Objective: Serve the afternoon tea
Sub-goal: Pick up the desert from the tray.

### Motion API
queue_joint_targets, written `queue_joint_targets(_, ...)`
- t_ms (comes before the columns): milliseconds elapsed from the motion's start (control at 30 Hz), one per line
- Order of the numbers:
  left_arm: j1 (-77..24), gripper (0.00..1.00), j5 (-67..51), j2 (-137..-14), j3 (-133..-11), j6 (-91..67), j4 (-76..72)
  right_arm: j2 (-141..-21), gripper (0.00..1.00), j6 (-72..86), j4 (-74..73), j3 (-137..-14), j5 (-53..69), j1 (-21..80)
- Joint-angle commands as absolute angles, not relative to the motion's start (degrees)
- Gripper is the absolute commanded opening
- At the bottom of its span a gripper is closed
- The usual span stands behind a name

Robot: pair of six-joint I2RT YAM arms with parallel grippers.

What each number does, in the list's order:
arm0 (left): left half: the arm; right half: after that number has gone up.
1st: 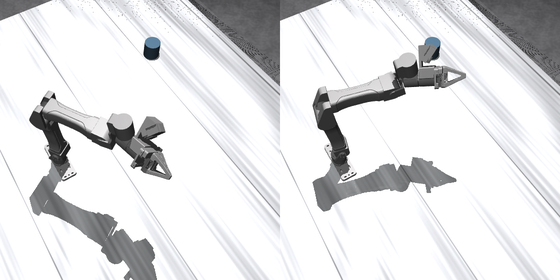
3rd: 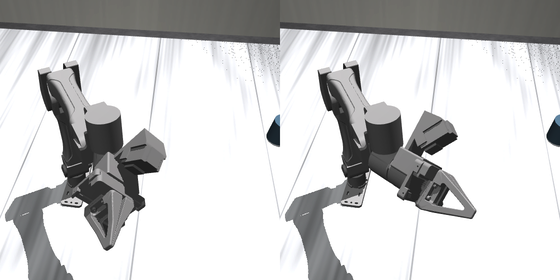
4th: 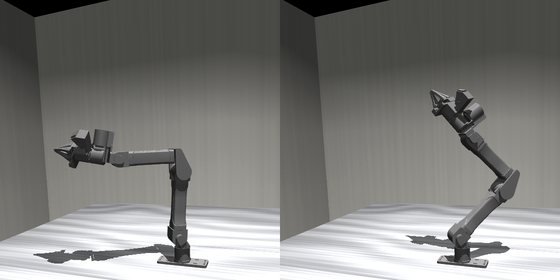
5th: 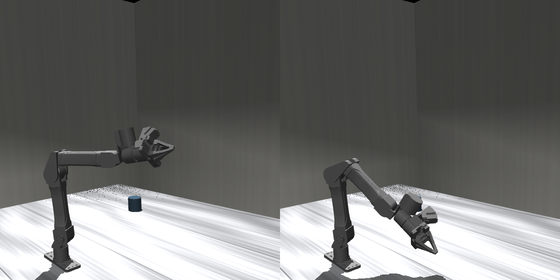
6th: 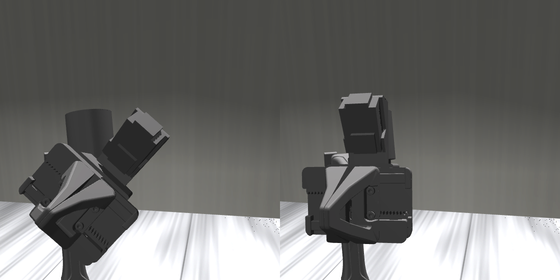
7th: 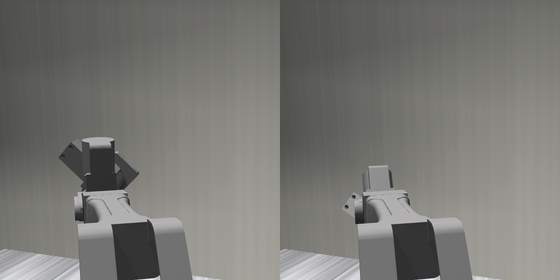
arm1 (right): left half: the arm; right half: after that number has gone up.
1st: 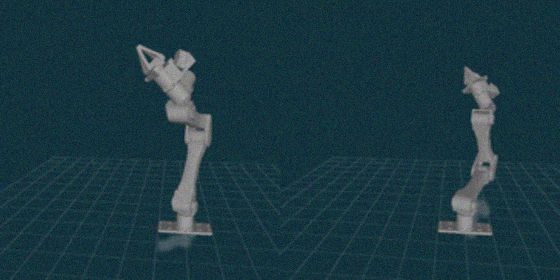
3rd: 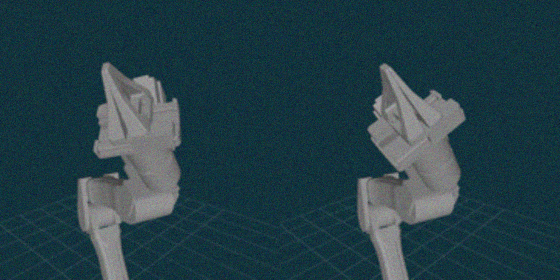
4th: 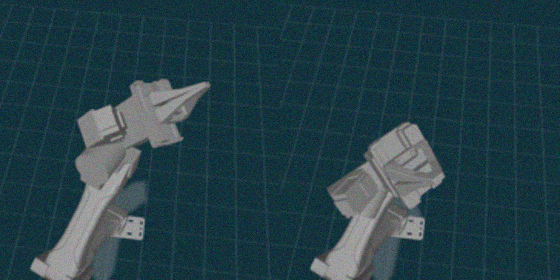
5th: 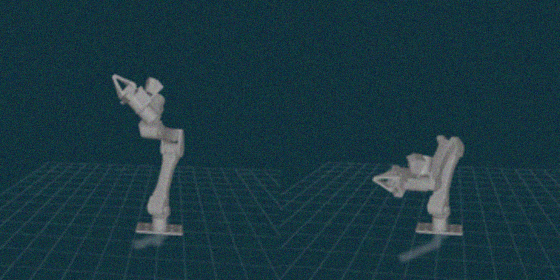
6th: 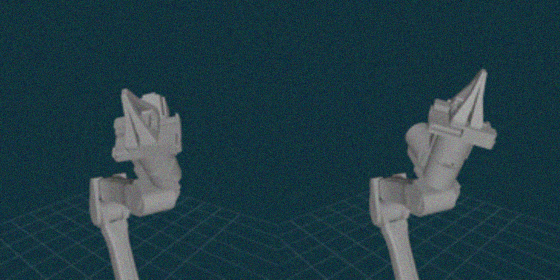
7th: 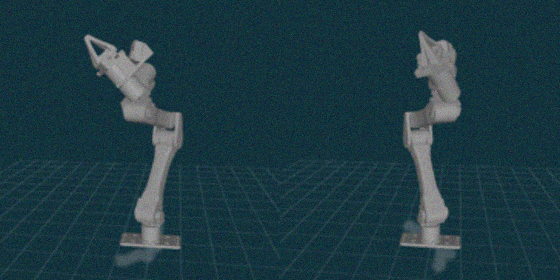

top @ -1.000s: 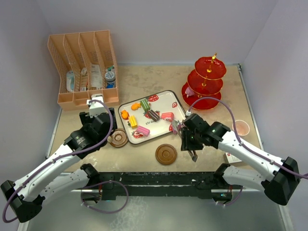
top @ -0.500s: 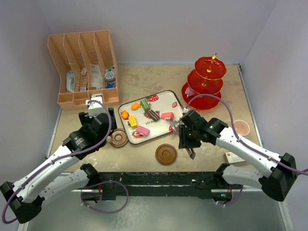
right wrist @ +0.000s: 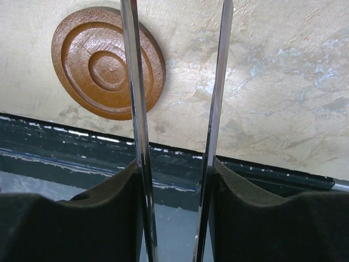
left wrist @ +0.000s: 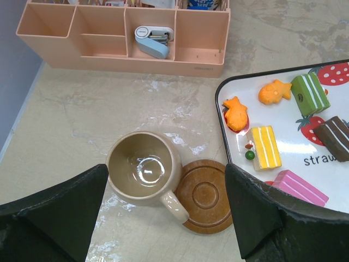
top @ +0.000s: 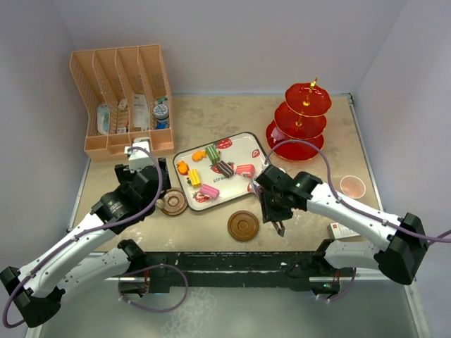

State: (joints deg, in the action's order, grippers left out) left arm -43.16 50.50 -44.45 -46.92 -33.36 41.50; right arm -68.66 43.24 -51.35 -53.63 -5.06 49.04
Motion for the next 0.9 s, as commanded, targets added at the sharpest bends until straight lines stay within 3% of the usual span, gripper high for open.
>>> queue_joint_targets(0,-43.03,0.85,50.77,-43.65,-47.9,-33.13,40.61,-69.88,0.45,44.9,-53.84,-56.88,-8.64,50.43)
queue_joint_targets(133,-43.01,0.85,50.73,-43.59,-47.77,-33.11,40.6,-71.36,0.45,46.84,-55.51,-58.36,-13.05,50.67)
queue_joint_targets(400,-43.02,0.85,50.71,-43.92,-47.81,-33.13,40.64,-71.14,0.27,47.44,-54.75,-58.07,-14.25,50.77)
queue_joint_targets(733,-43.06,0.85,50.62,-44.41,-47.81,-33.13,40.6,-70.13,0.27,47.84,-54.89,-55.22,-14.46,50.69)
queue_joint_targets(867,-43.0,0.85,50.61,-44.56,-47.74,-33.13,40.61,-69.53,0.42,48.64,-55.15,-55.05,-13.1,50.68)
